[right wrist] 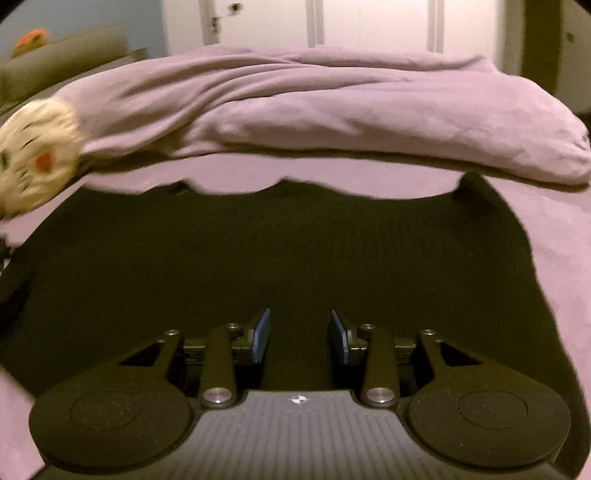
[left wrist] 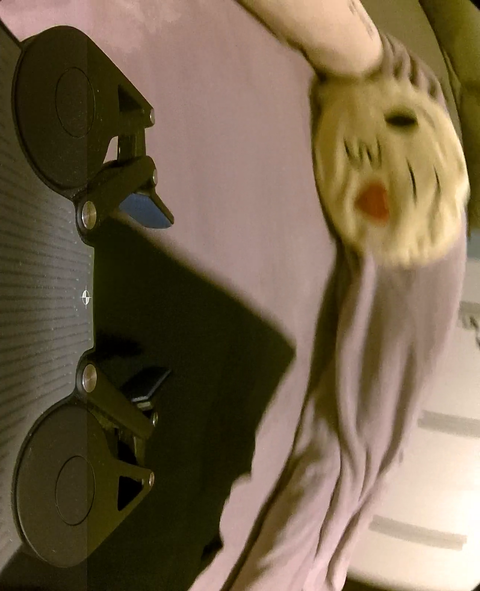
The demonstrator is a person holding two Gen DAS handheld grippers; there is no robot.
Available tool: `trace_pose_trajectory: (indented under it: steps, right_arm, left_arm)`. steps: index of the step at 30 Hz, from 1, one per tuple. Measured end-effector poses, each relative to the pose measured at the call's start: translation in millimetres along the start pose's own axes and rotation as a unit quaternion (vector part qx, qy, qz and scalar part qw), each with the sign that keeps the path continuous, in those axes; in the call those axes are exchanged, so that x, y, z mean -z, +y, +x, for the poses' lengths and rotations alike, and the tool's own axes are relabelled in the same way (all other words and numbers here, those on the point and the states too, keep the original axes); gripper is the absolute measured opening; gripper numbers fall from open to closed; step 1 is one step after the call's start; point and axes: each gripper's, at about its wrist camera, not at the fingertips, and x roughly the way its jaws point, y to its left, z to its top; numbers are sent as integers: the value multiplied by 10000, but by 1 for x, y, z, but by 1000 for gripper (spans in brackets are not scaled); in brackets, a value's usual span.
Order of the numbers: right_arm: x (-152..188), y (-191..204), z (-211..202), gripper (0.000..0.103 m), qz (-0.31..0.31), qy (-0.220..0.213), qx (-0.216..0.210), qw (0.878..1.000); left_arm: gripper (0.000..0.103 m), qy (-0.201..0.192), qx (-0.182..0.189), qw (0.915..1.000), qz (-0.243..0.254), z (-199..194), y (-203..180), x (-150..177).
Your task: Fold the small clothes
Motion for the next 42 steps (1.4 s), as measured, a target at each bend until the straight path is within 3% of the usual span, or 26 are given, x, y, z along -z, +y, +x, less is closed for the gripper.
trace_pose_trajectory:
  steps: [3, 6, 8, 9, 12, 15, 16, 20, 21, 23, 27, 30, 31, 32, 33, 36, 39, 42]
  right_arm:
    - [8, 12, -1, 37, 79, 183, -15, 9998]
    - [7, 17, 2, 44, 335, 274, -33, 9991]
    - [7, 21, 4, 55, 305, 295, -59, 9991]
    - [7, 23, 5, 55, 293, 298, -74, 9991]
    - [6, 23, 2, 55, 274, 265, -218, 9990]
    - [5, 22, 1, 52, 236, 251, -295, 9990]
    - [4, 23, 2, 45, 194, 256, -301, 9990]
    - [-3, 25, 1, 20, 227, 153, -433, 9987]
    - [-4, 27, 3, 20, 219, 120, -463, 9986]
    - [-6, 30, 8, 19, 213, 133, -507, 9984]
    - [-2, 34, 21, 17, 112, 241, -576, 9980]
    - [4, 38, 32, 17, -207, 217, -600, 9977]
    - [1, 39, 32, 17, -237, 244, -586, 9977]
    - [-2, 40, 31, 17, -213, 276, -575, 9977]
    - [-6, 41, 28, 17, -198, 285, -550, 9979]
    - [-9, 47, 5, 15, -322, -107, -618, 9975]
    - [-4, 55, -5, 15, -380, -224, -888, 9951]
    - [10, 62, 12, 15, -574, 225, -984, 9932]
  left_arm:
    - [88, 317, 45, 9993, -214, 8, 29, -4]
    - [88, 794, 775, 9934, -274, 24, 38, -5]
    - [88, 1159, 1401, 9826, -368, 39, 37, -6]
    - [92, 1336, 1630, 9768, -380, 47, 36, -6]
    - [99, 1505, 1763, 9727, -117, 63, 26, -5]
    - [98, 1561, 1849, 9692, -450, 68, 24, -14]
    - [96, 1565, 1938, 9671, -518, 69, 24, -16]
    - [58, 1560, 2265, 9599, -546, 66, 23, -21]
    - [58, 1579, 2281, 9587, -629, 69, 24, -22]
    - [63, 1633, 2256, 9584, -629, 75, 22, -20]
    - [94, 1639, 2383, 9560, -481, 82, 4, -23]
    - [94, 1627, 2150, 9629, -121, 84, -12, -22]
    - [92, 1633, 2110, 9636, -150, 84, -12, -23]
    - [82, 1640, 2020, 9652, -256, 83, -9, -25]
    - [62, 1645, 1960, 9661, -350, 81, -6, -27]
    - [37, 1748, 2079, 9586, -860, 80, 11, -30]
    - [30, 1705, 2068, 9590, -916, 75, 10, -33]
    - [28, 1653, 2024, 9611, -895, 68, 4, -36]
